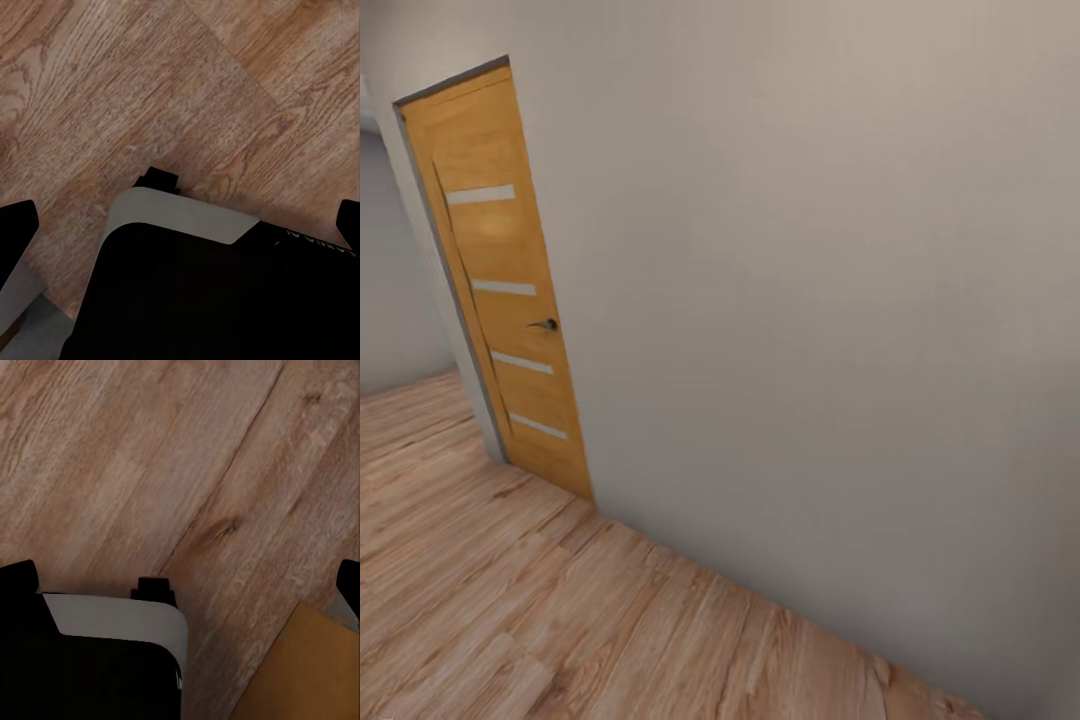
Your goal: Move the two storage containers from the living room to the garage. In the garage, place one container on the floor and stack the other container on top of it (either order is fine).
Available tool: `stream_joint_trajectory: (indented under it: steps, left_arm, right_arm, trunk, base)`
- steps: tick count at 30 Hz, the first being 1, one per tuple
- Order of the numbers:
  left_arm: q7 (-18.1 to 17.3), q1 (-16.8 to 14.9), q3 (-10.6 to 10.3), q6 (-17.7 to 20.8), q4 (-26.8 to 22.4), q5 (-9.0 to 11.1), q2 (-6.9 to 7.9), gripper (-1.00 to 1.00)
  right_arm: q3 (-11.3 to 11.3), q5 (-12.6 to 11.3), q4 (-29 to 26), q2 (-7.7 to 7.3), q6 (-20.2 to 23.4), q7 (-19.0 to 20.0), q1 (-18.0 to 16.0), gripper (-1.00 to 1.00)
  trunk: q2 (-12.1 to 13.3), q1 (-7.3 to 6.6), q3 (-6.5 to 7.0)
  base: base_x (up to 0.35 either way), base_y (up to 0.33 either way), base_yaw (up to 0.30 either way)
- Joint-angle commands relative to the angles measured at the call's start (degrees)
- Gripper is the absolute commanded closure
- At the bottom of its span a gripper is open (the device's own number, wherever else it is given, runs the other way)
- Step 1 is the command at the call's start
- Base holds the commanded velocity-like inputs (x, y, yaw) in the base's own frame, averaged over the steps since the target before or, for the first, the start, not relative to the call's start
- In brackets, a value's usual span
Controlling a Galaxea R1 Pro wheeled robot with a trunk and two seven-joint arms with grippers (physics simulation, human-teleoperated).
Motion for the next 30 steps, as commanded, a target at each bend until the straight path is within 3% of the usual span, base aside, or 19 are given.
stream_joint_trajectory:
  steps: [1, 8, 30]
  left_arm:
    - [0.18, -0.07, -0.49, -0.16, 0.04, 0.46, -0.02, -1.00]
    - [0.18, -0.05, -0.47, -0.16, 0.04, 0.53, 0.00, -1.00]
    - [0.22, -0.05, -0.47, -0.16, 0.04, 0.55, 0.05, -1.00]
  right_arm:
    - [0.47, -0.51, 0.14, 0.03, -0.28, 0.00, -0.05, -1.00]
    - [0.46, -0.51, 0.14, -0.02, -0.28, 0.00, -0.05, -1.00]
    - [0.50, -0.51, 0.14, -0.08, -0.28, 0.00, -0.05, -1.00]
  trunk:
    - [-0.04, 0.04, -0.07]
    - [-0.04, 0.04, -0.07]
    - [-0.04, 0.04, -0.07]
  base:
    - [0.322, 0.000, 0.271]
    - [0.218, 0.000, 0.271]
    - [0.004, 0.000, 0.271]
